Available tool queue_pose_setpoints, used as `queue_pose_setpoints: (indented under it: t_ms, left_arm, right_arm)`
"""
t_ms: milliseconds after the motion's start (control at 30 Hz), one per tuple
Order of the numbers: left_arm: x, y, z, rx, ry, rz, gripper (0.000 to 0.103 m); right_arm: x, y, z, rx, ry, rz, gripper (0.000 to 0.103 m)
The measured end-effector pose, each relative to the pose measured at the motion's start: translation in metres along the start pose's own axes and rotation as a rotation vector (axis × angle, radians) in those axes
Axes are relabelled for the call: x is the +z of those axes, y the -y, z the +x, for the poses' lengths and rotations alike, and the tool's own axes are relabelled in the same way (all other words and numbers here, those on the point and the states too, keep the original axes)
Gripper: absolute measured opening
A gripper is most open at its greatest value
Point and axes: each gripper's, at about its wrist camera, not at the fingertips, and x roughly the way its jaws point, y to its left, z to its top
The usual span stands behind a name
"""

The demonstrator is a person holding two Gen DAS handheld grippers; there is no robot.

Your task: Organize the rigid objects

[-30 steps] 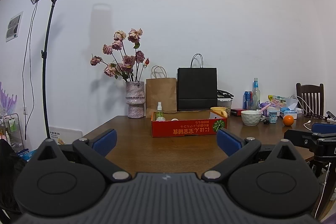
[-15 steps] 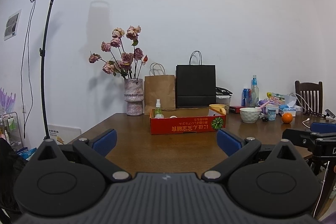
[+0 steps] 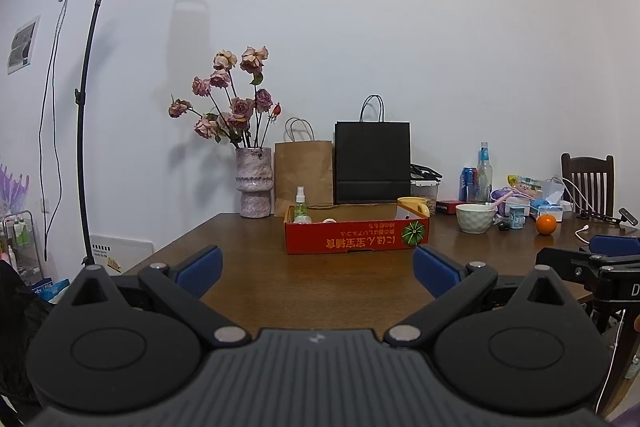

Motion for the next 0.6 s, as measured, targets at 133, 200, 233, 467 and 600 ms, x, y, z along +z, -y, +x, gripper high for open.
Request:
queue_pose_setpoints:
  t_ms: [133, 200, 233, 467, 600]
  left_arm:
    - [-0.0004, -0.0013, 0.0001, 0.009, 0.004, -0.005, 0.103]
    - [-0.0005, -0.0014, -0.0009, 0.004, 0.013, -0.001, 0.103]
    - [-0.0005, -0.0017, -0.0002, 0.004, 0.009, -0.004, 0.103]
    - [-0.0028, -0.0011, -0.006, -0.003, 0.052, 0.013, 0.101]
    - [-0.0012, -0.0028, -0.0029, 0.055, 0.053, -0.015, 0.103]
  right_arm:
    - [-0.0004, 0.0001, 0.0, 0.0, -0.001, 0.0, 0.103]
    - [-0.0015, -0.0004, 0.0, -0.002, -0.003, 0.0, 0.103]
    - [-0.0022, -0.0005, 0.0002, -0.004, -0.005, 0.001, 0.103]
    - [-0.0038, -0.001, -0.0001, -0.003, -0.01, 0.001, 0.103]
    - [-0.0029, -0.0001, 0.002, -0.007, -0.017, 0.005, 0.103]
